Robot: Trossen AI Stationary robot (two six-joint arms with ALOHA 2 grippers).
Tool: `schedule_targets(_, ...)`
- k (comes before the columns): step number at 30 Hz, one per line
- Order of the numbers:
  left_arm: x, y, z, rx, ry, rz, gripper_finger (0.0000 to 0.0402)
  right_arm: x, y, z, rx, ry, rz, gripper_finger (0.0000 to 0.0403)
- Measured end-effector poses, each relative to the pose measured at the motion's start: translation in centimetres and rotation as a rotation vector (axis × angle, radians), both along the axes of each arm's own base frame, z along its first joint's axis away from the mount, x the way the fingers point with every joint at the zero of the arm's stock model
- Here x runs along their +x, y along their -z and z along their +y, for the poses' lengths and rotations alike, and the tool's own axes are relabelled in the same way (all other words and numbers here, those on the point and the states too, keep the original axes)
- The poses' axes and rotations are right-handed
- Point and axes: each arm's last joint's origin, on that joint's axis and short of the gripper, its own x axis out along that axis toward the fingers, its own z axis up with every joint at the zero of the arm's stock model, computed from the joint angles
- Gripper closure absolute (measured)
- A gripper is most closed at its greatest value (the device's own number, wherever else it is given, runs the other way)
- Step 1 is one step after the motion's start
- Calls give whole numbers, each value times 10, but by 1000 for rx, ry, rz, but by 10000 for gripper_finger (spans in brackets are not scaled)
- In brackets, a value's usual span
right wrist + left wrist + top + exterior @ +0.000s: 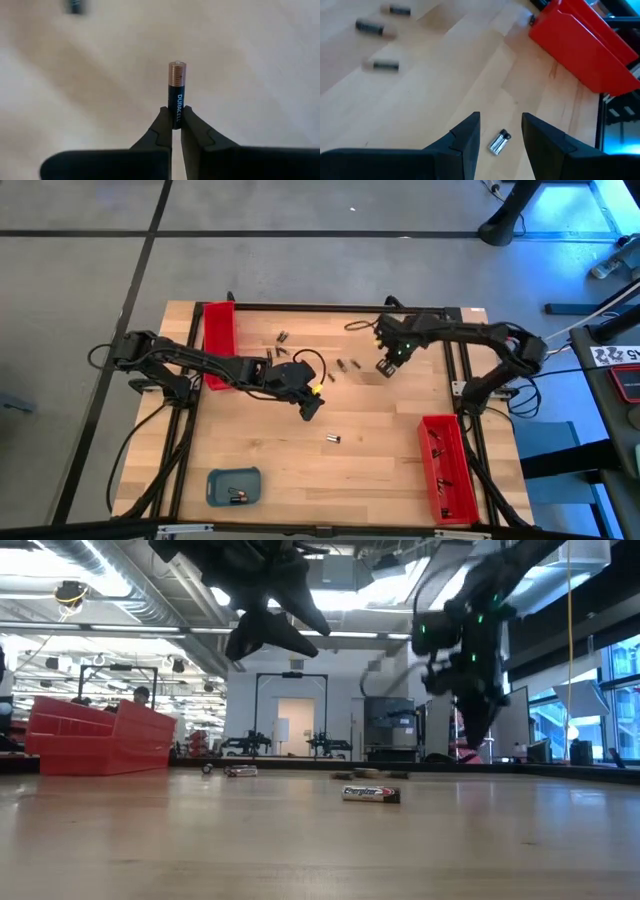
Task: Sort batteries
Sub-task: Put the small black battery into the bottom red bin
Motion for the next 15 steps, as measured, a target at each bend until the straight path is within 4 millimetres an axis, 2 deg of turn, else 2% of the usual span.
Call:
schedule_targets(8, 9, -13, 0, 151, 109, -160, 262, 23, -47, 79, -76, -196, -315, 390)
schedule_targets(15, 14, -22, 10, 202, 102, -249, 194, 39, -81, 145, -114, -326, -677, 392)
